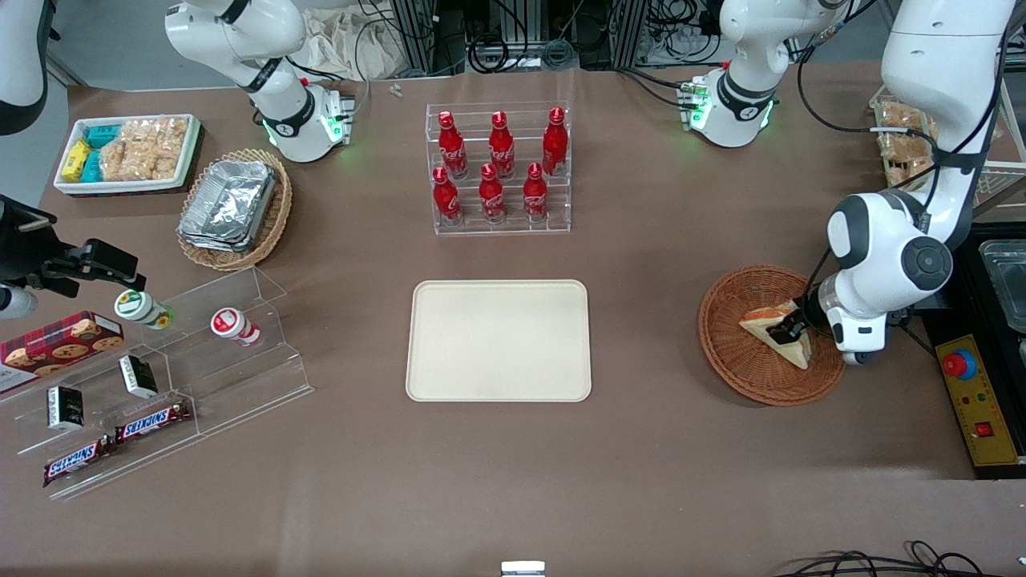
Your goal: Place sandwich from basket to tray
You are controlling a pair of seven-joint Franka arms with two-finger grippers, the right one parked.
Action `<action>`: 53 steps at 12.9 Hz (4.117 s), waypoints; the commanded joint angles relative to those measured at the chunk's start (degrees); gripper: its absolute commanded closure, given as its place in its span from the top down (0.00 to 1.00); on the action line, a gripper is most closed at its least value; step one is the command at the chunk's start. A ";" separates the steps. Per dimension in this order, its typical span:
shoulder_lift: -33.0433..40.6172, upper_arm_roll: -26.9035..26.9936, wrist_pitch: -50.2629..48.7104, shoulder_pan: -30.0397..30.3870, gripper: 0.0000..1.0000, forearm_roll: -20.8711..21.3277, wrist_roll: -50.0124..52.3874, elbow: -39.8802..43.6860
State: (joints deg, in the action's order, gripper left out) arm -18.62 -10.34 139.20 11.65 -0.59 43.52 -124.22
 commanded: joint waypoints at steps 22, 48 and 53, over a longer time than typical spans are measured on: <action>-9.22 -4.16 -42.70 -23.49 0.00 6.30 -11.62 46.34; -17.52 -3.11 -28.26 -34.08 1.00 11.93 0.52 47.49; -2.87 -2.76 -35.93 -24.34 1.00 11.75 -0.01 38.92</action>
State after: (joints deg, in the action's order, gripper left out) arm -29.86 -12.73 103.27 -17.16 10.42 43.42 -76.40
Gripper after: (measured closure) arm 0.000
